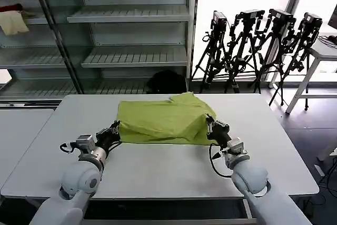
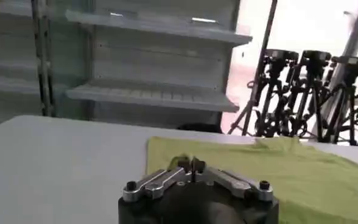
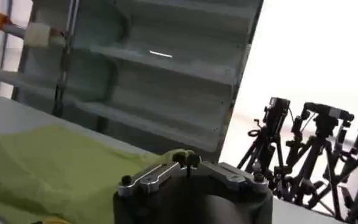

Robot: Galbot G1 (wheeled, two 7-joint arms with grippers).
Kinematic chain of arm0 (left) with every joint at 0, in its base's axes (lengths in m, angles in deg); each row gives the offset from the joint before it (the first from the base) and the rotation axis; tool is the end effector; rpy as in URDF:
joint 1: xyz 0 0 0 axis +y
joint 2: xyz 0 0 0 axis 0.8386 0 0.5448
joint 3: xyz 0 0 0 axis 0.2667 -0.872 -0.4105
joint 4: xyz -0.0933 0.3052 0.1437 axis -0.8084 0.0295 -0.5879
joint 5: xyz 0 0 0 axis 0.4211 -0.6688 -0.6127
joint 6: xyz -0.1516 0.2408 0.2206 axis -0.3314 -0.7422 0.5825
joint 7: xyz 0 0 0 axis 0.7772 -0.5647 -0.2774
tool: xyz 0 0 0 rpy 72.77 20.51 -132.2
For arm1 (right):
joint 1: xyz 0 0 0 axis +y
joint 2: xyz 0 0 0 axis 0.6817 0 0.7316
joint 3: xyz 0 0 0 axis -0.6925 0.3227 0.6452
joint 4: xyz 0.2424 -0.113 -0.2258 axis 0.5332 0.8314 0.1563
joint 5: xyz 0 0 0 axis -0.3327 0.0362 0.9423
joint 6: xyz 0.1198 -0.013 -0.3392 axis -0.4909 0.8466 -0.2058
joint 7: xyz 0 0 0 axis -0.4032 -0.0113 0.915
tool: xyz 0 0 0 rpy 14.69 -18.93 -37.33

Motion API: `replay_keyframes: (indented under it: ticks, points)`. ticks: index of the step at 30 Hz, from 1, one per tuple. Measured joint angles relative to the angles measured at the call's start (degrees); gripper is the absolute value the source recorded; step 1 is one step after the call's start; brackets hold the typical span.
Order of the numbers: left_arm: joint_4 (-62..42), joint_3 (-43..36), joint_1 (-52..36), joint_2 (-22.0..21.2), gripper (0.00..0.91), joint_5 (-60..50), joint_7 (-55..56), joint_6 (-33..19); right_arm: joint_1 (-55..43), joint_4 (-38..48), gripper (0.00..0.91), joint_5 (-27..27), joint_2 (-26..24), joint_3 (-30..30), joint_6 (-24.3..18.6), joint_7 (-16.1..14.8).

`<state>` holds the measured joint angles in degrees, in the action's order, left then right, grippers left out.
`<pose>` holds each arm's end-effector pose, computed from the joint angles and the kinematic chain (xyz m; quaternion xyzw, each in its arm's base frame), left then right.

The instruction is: Fold and organize the clothes.

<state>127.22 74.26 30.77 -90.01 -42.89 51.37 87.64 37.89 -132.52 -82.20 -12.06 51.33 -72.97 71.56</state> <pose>0.3428 0.0521 -0.2280 -0.0318 -0.9872 0.0485 0.1489 0.3717 -0.0277 -0.2573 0.1568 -0.9771 0.1432 0.0128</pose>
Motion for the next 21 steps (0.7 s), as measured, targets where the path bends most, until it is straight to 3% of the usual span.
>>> replay_keyframes:
  ticks: [8, 21]
  points:
    - [-1.29, -0.12, 0.5, -0.23, 0.0, -1.6, -0.99, -0.6, 2.24, -0.07, 0.0, 0.37, -0.52, -1.04, 0.28, 0.56]
    - [-2.75, 0.04, 2.18, -0.42, 0.0, -4.48, -2.1, 0.08, 8.98, -2.88, 0.0, -0.67, 0.65, -3.26, 3.53, 3.93]
